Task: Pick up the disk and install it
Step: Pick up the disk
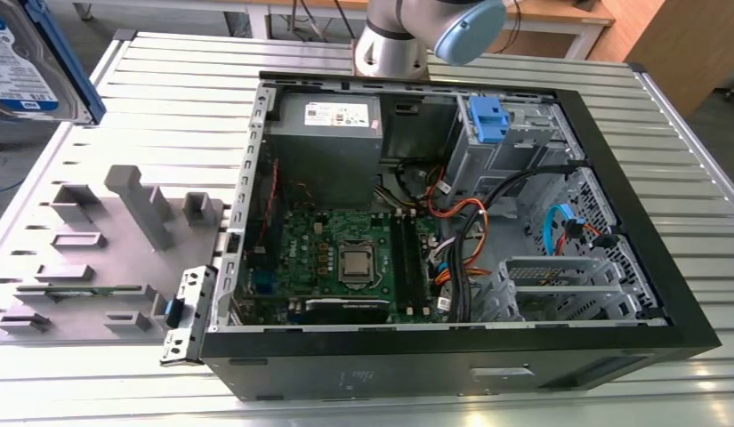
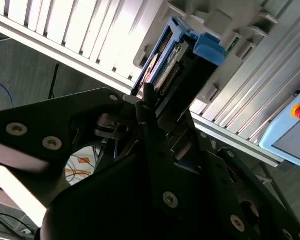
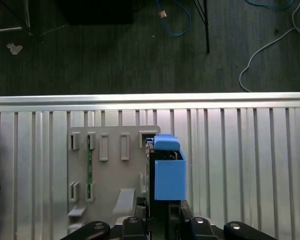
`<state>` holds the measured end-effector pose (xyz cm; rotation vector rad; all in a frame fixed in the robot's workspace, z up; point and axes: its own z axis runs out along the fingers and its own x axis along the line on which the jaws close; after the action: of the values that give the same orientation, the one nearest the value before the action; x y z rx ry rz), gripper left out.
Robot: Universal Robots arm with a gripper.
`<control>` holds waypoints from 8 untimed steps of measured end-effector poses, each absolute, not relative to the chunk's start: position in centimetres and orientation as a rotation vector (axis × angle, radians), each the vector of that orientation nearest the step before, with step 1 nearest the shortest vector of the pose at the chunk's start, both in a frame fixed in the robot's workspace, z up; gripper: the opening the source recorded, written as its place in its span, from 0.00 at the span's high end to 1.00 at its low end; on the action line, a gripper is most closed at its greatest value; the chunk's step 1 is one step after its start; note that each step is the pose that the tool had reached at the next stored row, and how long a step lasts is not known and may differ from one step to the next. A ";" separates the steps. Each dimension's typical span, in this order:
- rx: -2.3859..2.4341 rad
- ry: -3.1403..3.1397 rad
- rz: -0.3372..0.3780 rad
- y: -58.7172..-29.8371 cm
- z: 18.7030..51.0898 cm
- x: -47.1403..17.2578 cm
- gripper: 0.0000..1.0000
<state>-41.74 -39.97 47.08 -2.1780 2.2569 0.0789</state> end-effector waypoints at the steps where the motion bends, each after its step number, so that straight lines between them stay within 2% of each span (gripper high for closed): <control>1: -2.178 2.257 0.079 -40.0 47.3 -41.7 0.65; 8: -2.178 2.257 0.080 -40.0 48.9 -41.7 0.65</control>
<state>-41.73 -39.96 48.94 -2.1778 2.2566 0.0797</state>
